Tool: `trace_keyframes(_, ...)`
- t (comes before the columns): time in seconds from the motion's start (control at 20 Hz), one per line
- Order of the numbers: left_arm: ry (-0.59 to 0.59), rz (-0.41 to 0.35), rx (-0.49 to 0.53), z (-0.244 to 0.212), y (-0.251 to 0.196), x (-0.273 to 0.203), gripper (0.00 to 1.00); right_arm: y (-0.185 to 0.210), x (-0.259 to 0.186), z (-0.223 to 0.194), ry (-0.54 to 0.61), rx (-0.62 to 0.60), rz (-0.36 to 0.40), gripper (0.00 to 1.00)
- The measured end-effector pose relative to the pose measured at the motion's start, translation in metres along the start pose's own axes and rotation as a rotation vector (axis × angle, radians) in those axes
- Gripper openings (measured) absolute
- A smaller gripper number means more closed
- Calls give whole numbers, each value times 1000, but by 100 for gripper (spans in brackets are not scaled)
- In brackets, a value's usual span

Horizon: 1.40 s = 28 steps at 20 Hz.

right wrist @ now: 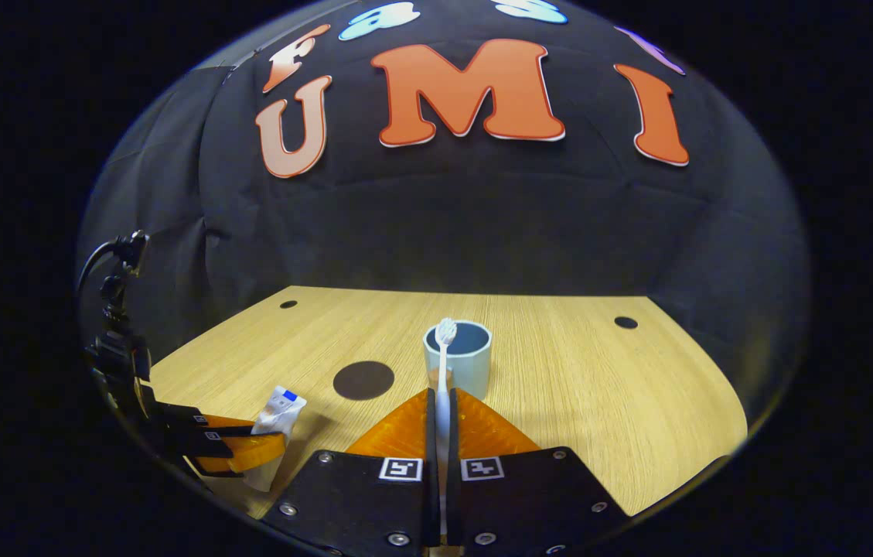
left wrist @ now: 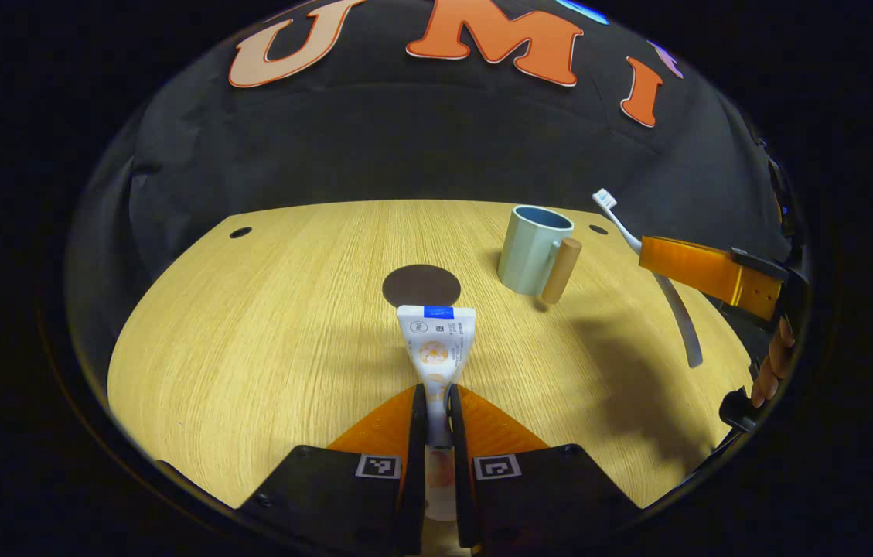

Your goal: Put the toothbrush and toothpaste on the desktop into the cup, then pick up the cup and place it on the coaster on the desktop.

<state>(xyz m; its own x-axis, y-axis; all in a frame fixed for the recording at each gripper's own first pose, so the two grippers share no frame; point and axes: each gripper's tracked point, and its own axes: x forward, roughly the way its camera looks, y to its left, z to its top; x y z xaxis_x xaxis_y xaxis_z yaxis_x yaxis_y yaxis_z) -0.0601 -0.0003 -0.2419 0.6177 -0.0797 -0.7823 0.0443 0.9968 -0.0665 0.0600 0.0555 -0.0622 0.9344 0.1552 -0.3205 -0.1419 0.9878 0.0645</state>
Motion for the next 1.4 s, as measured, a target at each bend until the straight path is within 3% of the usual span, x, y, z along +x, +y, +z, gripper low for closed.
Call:
trace_keyframes(0.7,-129,-32,-4,37,3,1,20,2,54,76,-226,43,48,4)
trace_keyframes(0.75,-142,-45,-11,39,0,-2,14,1,58,80,-246,47,52,4)
trace_keyframes(0.8,-133,-54,-12,34,-1,1,14,-1,61,83,-261,52,52,4)
trace_keyframes(1.0,-180,-102,-16,43,-1,-10,14,-3,72,93,-316,65,65,4)
trace_keyframes(1.4,-264,-106,3,59,-2,-44,14,4,93,123,-508,90,126,4)
